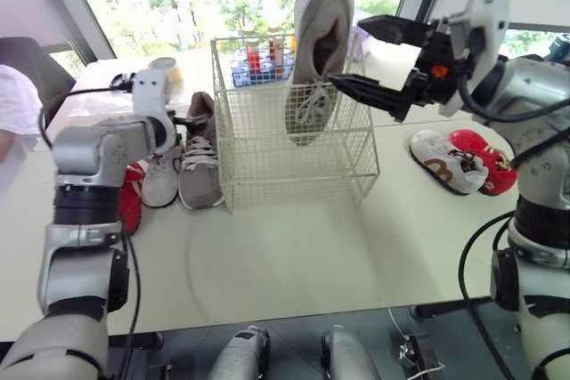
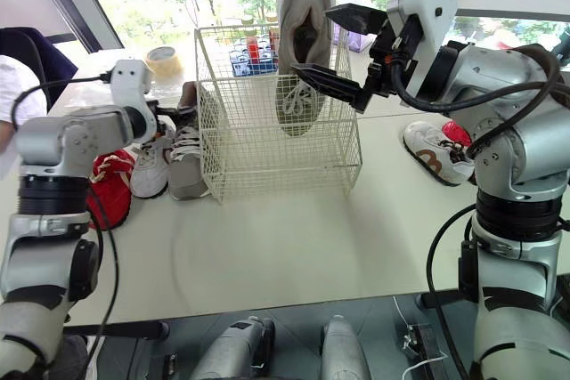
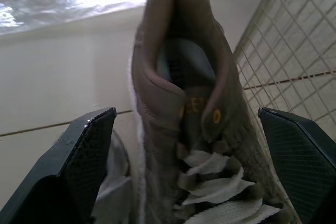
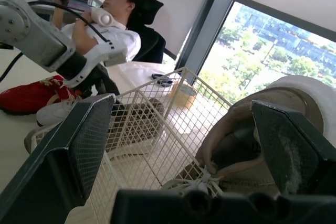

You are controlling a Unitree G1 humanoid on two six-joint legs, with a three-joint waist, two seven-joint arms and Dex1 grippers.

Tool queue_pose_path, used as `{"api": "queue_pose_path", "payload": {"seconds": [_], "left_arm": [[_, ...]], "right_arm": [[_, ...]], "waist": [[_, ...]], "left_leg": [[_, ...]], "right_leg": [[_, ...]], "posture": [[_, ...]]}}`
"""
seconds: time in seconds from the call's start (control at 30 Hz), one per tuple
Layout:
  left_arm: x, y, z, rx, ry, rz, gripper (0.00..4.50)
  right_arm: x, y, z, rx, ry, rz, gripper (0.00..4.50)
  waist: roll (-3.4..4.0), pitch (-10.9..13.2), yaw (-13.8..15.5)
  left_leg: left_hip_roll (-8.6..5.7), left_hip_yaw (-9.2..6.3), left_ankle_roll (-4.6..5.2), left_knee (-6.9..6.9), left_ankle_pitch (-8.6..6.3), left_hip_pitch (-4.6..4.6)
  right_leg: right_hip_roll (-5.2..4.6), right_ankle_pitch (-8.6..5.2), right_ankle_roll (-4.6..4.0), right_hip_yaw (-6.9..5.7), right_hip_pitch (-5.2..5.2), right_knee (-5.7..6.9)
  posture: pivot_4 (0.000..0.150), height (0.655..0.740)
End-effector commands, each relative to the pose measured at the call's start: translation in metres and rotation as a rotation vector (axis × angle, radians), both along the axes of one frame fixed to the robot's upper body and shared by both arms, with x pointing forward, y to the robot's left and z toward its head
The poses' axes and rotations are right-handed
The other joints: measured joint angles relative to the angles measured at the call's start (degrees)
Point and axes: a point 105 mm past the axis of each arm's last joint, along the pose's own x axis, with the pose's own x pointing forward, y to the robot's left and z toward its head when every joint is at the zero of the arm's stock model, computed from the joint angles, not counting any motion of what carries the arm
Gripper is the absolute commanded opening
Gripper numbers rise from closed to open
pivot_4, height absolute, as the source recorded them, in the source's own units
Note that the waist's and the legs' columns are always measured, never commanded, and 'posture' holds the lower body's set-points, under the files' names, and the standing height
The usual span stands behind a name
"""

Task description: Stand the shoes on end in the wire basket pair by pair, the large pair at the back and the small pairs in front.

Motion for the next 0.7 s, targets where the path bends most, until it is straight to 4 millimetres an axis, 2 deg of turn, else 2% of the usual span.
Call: {"api": "queue_pose_path", "payload": {"seconds": [0.03,0.3,0.4,0.57,0.63,0.7], "left_arm": [[0.004,-0.006,0.001,0.013,0.004,0.006,4.5],[0.007,-0.001,-0.037,0.008,0.105,0.045,4.5],[0.009,0.001,-0.039,-0.01,0.105,0.055,3.63],[0.011,0.007,-0.023,-0.054,0.055,0.076,1.28],[0.008,0.019,-0.008,-0.055,0.021,0.099,0.74],[0.003,0.031,0.008,-0.069,-0.005,0.128,0.74]], "right_arm": [[-0.012,0.0,0.018,0.008,-0.08,-0.001,4.49],[-0.012,0.001,0.019,0.015,-0.088,-0.012,4.49],[-0.011,0.001,0.019,0.018,-0.091,-0.017,4.5],[-0.01,0.0,0.019,0.026,-0.09,-0.018,4.5],[-0.009,0.001,0.018,0.031,-0.086,-0.014,4.5],[-0.006,0.002,0.016,0.034,-0.085,-0.009,4.5]], "waist": [[0.0,0.0,-0.03],[-0.02,-0.01,0.28],[-0.02,-0.02,0.23],[-0.01,-0.02,0.26],[-0.02,-0.02,0.22],[-0.08,0.01,-0.11]], "left_leg": [[0.0,0.0,0.0,-0.02,0.0,0.0],[-0.01,0.01,0.0,0.06,0.0,-0.01],[-0.01,0.01,0.0,0.06,0.0,0.0],[-0.01,0.0,0.0,0.07,0.0,0.01],[-0.02,0.01,0.0,0.08,0.0,0.0],[-0.01,0.0,0.0,0.07,0.0,0.0]], "right_leg": [[0.0,0.0,0.0,0.0,-0.01,0.0],[-0.01,0.0,0.0,0.0,0.01,0.02],[-0.02,0.0,0.0,0.0,0.03,0.02],[-0.02,0.0,0.0,-0.01,0.03,0.05],[-0.02,0.0,0.0,-0.01,0.03,0.03],[-0.02,0.0,0.01,-0.01,0.03,0.03]], "posture": [[0.15,0.74],[0.15,0.74],[0.15,0.74],[0.15,0.74],[0.15,0.74],[0.15,0.74]]}}
